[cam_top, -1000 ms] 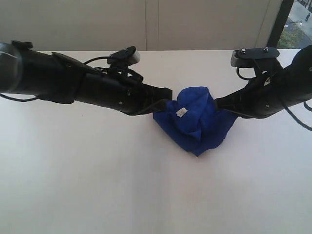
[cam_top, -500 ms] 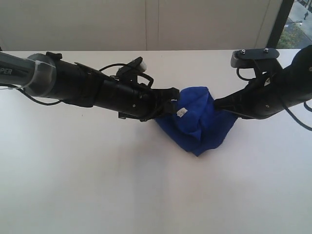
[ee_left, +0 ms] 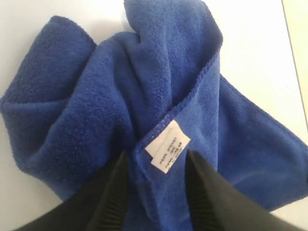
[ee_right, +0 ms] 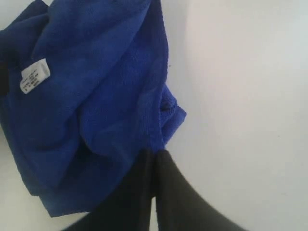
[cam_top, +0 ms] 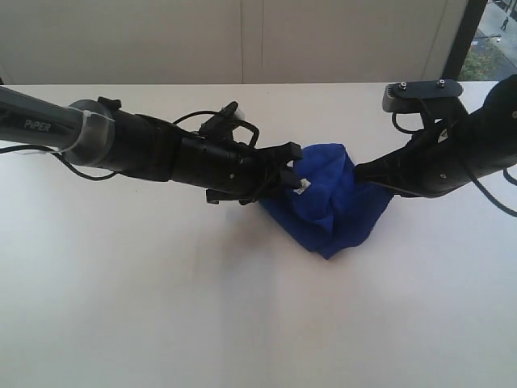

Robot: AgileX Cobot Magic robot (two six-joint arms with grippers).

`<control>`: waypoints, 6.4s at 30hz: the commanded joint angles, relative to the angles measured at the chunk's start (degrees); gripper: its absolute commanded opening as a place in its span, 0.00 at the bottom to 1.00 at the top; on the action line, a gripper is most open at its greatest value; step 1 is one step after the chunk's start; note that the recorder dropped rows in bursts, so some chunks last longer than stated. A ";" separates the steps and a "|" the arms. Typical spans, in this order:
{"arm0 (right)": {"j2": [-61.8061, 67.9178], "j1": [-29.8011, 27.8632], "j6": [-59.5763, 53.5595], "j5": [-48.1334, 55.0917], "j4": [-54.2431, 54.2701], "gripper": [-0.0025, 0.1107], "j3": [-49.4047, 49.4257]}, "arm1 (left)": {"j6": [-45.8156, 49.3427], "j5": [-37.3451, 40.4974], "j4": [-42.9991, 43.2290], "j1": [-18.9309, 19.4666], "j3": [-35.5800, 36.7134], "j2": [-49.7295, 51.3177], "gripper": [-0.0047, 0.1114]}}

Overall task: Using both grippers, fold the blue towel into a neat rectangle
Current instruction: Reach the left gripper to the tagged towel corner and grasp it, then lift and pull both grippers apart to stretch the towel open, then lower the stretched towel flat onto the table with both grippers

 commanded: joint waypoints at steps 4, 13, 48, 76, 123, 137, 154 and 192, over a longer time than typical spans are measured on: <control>-0.07 0.05 0.06 -0.34 -0.14 0.02 -0.05 | 2.27 1.38 0.30 -0.42 -0.26 -0.25 0.17; -0.07 0.05 0.06 -0.79 -0.14 0.02 -0.05 | 4.78 1.21 0.54 -0.42 -0.26 -0.25 0.04; -17.92 0.05 -3.49 3.78 -12.54 0.02 -0.05 | -12.33 25.53 64.54 17.42 -0.26 -36.93 0.04; -45.96 0.05 9.39 17.12 -33.72 0.02 -0.05 | -21.35 36.00 83.26 17.42 0.25 -64.74 0.04; -4.66 -2.01 56.77 4.25 -77.82 0.02 0.86 | -40.58 -29.86 100.90 26.34 34.36 -34.02 0.04; 10.31 -9.66 58.29 -1.31 -78.75 0.02 -8.22 | -35.69 -38.30 96.38 26.68 25.91 -20.45 0.04; 28.50 -10.04 58.29 1.01 -83.18 0.02 -22.24 | -37.48 -39.38 94.60 29.46 15.72 -7.69 0.04; 29.62 -12.04 62.93 -1.19 -82.74 0.39 -24.04 | -37.60 -38.49 94.60 29.46 11.63 -4.36 0.55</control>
